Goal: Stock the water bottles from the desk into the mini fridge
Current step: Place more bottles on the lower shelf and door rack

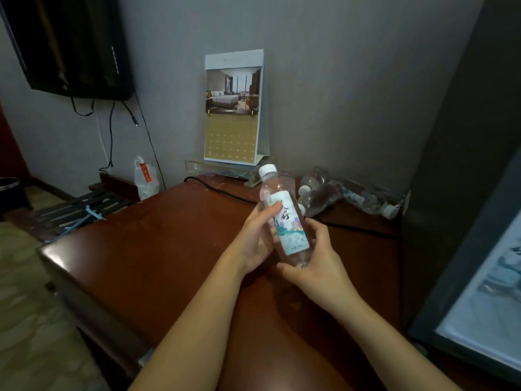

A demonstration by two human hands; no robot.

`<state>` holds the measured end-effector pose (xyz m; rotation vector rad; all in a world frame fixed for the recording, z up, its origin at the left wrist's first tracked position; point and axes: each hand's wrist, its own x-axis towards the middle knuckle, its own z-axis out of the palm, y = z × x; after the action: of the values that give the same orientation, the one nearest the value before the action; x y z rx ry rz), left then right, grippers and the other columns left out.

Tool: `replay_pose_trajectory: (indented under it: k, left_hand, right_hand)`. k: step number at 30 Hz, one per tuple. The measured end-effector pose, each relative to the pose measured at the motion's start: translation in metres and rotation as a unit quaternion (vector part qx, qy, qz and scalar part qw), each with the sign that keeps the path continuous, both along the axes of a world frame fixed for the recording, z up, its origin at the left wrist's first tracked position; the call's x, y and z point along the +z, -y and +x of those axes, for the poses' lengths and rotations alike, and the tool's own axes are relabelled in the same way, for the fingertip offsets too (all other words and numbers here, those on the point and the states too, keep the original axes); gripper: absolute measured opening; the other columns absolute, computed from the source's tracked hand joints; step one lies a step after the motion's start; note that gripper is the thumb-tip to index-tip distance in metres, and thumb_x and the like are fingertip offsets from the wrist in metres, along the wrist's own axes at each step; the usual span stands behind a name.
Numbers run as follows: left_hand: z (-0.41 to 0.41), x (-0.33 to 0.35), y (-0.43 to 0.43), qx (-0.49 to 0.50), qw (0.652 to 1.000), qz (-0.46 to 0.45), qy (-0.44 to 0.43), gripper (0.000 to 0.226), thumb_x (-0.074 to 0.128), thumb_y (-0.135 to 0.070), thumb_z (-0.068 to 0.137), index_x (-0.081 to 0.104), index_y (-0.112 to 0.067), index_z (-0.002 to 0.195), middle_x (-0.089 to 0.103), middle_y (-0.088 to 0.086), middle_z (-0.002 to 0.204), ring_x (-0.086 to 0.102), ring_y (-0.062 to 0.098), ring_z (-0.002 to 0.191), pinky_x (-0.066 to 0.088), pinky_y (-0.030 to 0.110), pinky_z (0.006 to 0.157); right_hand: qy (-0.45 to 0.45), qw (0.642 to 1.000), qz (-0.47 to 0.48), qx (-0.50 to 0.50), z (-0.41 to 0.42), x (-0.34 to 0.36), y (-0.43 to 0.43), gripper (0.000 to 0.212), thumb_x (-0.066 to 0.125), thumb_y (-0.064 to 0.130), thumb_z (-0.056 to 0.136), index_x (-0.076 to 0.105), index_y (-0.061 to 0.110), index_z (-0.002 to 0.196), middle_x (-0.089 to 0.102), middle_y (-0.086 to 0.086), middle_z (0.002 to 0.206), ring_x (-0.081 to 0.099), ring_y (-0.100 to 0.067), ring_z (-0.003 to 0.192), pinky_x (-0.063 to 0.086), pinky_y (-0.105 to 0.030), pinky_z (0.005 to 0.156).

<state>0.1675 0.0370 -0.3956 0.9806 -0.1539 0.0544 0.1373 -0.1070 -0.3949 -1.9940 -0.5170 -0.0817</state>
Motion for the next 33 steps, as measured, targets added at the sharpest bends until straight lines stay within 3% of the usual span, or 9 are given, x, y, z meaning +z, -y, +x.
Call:
replay_pose_trajectory:
  k: [6, 10, 15, 18, 23, 27, 33]
  left_hand:
    - [-0.003, -0.001, 0.009, -0.082, 0.993, 0.07, 0.053, 0.055, 0.066, -0.02, 0.068, 0.056, -0.007, 0.121, 0.063, 0.015, 0.113, 0.062, 0.026, 0.097, 0.049, 0.042, 0.09]
    - [-0.006, 0.002, 0.008, -0.078, 0.99, 0.099, 0.056, 0.059, 0.065, -0.017, 0.067, 0.051, -0.003, 0.123, 0.067, 0.011, 0.106, 0.065, 0.024, 0.094, 0.054, 0.036, 0.084]
    - [-0.017, 0.004, 0.008, 0.001, 0.984, 0.164, 0.062, 0.054, 0.072, -0.027, 0.058, 0.058, -0.012, 0.108, 0.071, 0.004, 0.095, 0.068, 0.02, 0.088, 0.056, 0.032, 0.075]
    - [-0.028, 0.004, 0.016, 0.041, 0.977, 0.197, 0.065, 0.051, 0.073, -0.029, 0.055, 0.06, -0.015, 0.102, 0.071, 0.001, 0.092, 0.067, 0.02, 0.088, 0.054, 0.035, 0.079]
    - [-0.057, 0.001, 0.045, 0.033, 0.958, 0.271, 0.09, 0.046, 0.08, -0.023, 0.058, 0.061, -0.02, 0.101, 0.072, -0.002, 0.091, 0.069, 0.014, 0.087, 0.054, 0.024, 0.069]
    - [-0.083, -0.004, 0.058, 0.058, 0.963, 0.253, 0.075, 0.037, 0.079, -0.015, 0.065, 0.069, -0.036, 0.093, 0.073, -0.003, 0.097, 0.069, 0.014, 0.091, 0.053, 0.02, 0.069]
    - [-0.13, 0.003, 0.071, 0.059, 0.959, 0.27, 0.062, 0.049, 0.079, -0.024, 0.06, 0.061, -0.027, 0.105, 0.072, -0.004, 0.101, 0.067, 0.014, 0.098, 0.053, 0.022, 0.073]
  right_hand:
    - [-0.017, 0.999, 0.045, -0.009, -0.014, -0.011, 0.017, 0.081, 0.085, 0.03, 0.062, 0.03, 0.038, 0.121, 0.051, 0.031, 0.091, 0.052, 0.027, 0.072, 0.038, 0.003, 0.053]
    - [-0.037, 0.999, 0.009, -0.019, -0.016, -0.011, 0.021, 0.072, 0.084, 0.04, 0.059, 0.038, 0.036, 0.113, 0.052, 0.03, 0.088, 0.053, 0.018, 0.074, 0.04, 0.001, 0.057]
    - [-0.135, 0.99, 0.042, 0.003, -0.011, -0.005, 0.025, 0.057, 0.086, 0.021, 0.059, 0.05, 0.026, 0.103, 0.064, 0.011, 0.096, 0.064, -0.003, 0.084, 0.053, -0.018, 0.067]
    - [-0.147, 0.988, 0.044, 0.003, -0.012, -0.004, 0.028, 0.052, 0.086, 0.015, 0.058, 0.051, 0.026, 0.094, 0.065, 0.008, 0.094, 0.065, -0.005, 0.082, 0.051, -0.017, 0.06]
    - [-0.104, 0.994, 0.022, -0.025, -0.032, -0.009, 0.036, 0.064, 0.084, 0.014, 0.056, 0.049, 0.022, 0.109, 0.063, 0.006, 0.101, 0.062, -0.008, 0.087, 0.051, -0.016, 0.06]
    - [-0.097, 0.995, 0.004, -0.02, -0.047, -0.005, 0.045, 0.07, 0.085, 0.011, 0.055, 0.048, 0.019, 0.114, 0.061, 0.005, 0.104, 0.061, -0.012, 0.09, 0.052, -0.016, 0.061]
    - [-0.105, 0.994, -0.009, -0.01, -0.089, -0.001, 0.06, 0.074, 0.086, 0.017, 0.056, 0.043, 0.019, 0.116, 0.056, 0.009, 0.102, 0.056, -0.008, 0.091, 0.043, -0.014, 0.062]
